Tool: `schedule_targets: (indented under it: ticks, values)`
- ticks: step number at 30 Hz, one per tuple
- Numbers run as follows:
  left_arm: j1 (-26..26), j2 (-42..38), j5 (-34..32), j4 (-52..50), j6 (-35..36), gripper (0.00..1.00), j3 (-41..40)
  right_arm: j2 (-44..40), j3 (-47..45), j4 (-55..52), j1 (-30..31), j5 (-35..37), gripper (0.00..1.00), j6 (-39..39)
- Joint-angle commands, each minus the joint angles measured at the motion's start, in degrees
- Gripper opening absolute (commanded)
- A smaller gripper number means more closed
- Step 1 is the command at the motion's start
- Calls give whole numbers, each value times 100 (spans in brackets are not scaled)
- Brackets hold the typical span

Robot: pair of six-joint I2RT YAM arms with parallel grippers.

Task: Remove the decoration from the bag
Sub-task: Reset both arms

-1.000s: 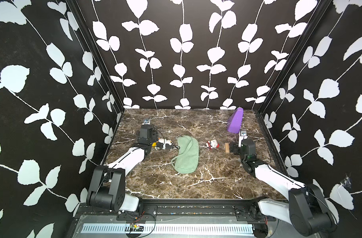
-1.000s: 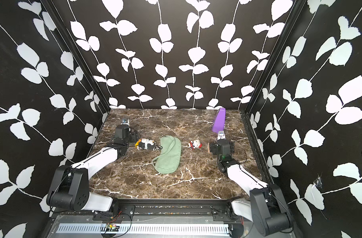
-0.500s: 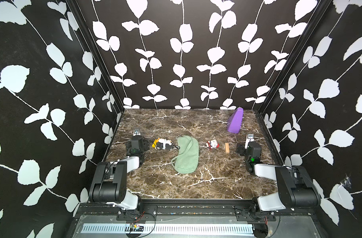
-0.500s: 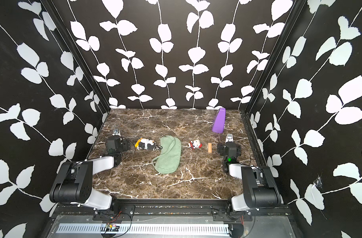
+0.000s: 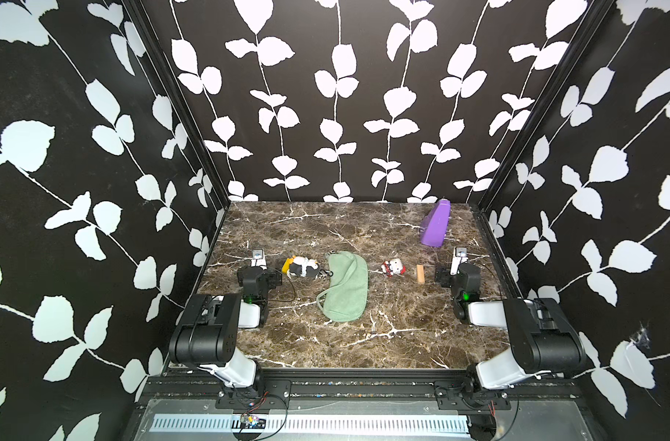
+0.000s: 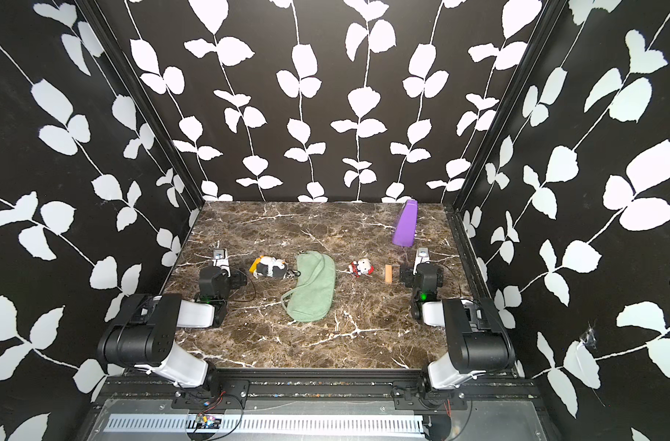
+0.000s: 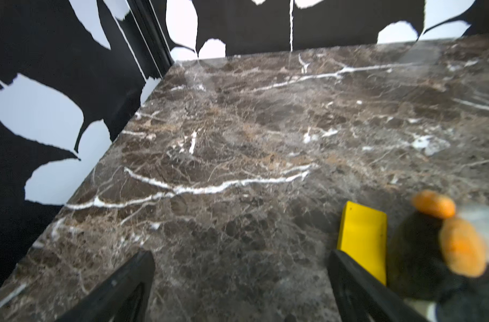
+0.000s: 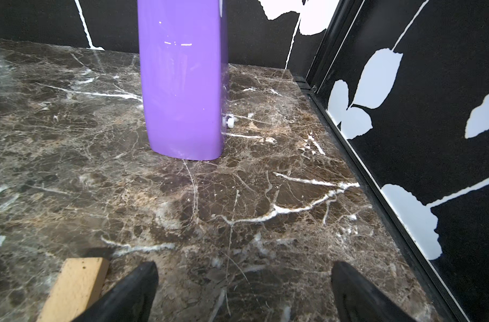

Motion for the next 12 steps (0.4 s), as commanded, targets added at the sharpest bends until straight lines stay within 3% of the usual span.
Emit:
schedule_targets:
  ticks: [1,12]
  values:
    - [-12,-109,102,85,48,98,89,-45,-22,262,-19,-19,98,33]
    - [-13,-42,110,252,77,98,70,-45,-15,249,-24,-36,99,31]
